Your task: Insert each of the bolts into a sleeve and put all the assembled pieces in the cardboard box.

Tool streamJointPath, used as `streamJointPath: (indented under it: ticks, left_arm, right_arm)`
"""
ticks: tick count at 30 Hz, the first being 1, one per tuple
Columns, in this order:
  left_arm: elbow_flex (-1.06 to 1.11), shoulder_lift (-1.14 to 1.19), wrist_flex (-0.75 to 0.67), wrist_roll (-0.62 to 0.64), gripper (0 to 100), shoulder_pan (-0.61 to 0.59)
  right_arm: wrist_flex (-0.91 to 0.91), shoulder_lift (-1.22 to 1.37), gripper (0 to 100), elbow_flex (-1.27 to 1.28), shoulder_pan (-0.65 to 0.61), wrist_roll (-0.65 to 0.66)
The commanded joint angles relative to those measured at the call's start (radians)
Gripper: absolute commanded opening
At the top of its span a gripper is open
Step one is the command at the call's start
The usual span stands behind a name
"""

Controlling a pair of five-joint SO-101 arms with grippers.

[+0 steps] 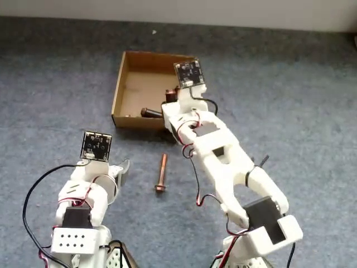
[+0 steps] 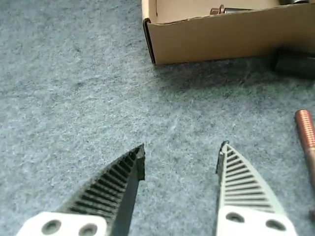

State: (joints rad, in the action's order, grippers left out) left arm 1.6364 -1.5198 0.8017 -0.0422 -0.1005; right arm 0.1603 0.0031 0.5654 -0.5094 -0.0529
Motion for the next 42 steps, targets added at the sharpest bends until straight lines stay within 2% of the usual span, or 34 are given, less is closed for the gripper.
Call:
streamJointPath:
  ticks: [1,9,16,21,28,32,37,42]
  left_arm:
    - [-0.005,-0.012,-0.020,-0.008,25,-0.015]
    - [-0.005,-0.012,-0.020,-0.008,25,-0.015]
    - [-0.004,-0.012,-0.020,-0.008,25,-0.015]
    - [-0.004,-0.012,-0.020,-0.008,25,-0.015]
    - [-0.004,-0.012,-0.020,-0.008,25,-0.015]
    - [-0.004,-0.012,-0.020,-0.008,25,-0.015]
    - [-0.004,-0.012,-0.020,-0.008,25,-0.015]
    - [-0.004,-0.012,-0.020,-0.008,25,-0.015]
  right_arm:
    - [-0.122,-0.010,0.6,-0.073,0.016,-0.009]
    - [-0.254,0.085,1.2,-0.073,0.025,-0.009]
    - [-0.255,0.102,21.7,-0.073,0.025,-0.011]
    - [-0.242,-0.013,22.4,-0.054,0.021,-0.006]
    - [0.206,-0.303,22.4,0.027,0.015,-0.005]
    - [0.410,-0.355,22.4,0.036,-0.025,-0.003]
    - [0.513,-0.311,22.4,0.036,-0.079,0.098]
    - [0.527,-0.189,22.4,0.027,-0.127,0.183]
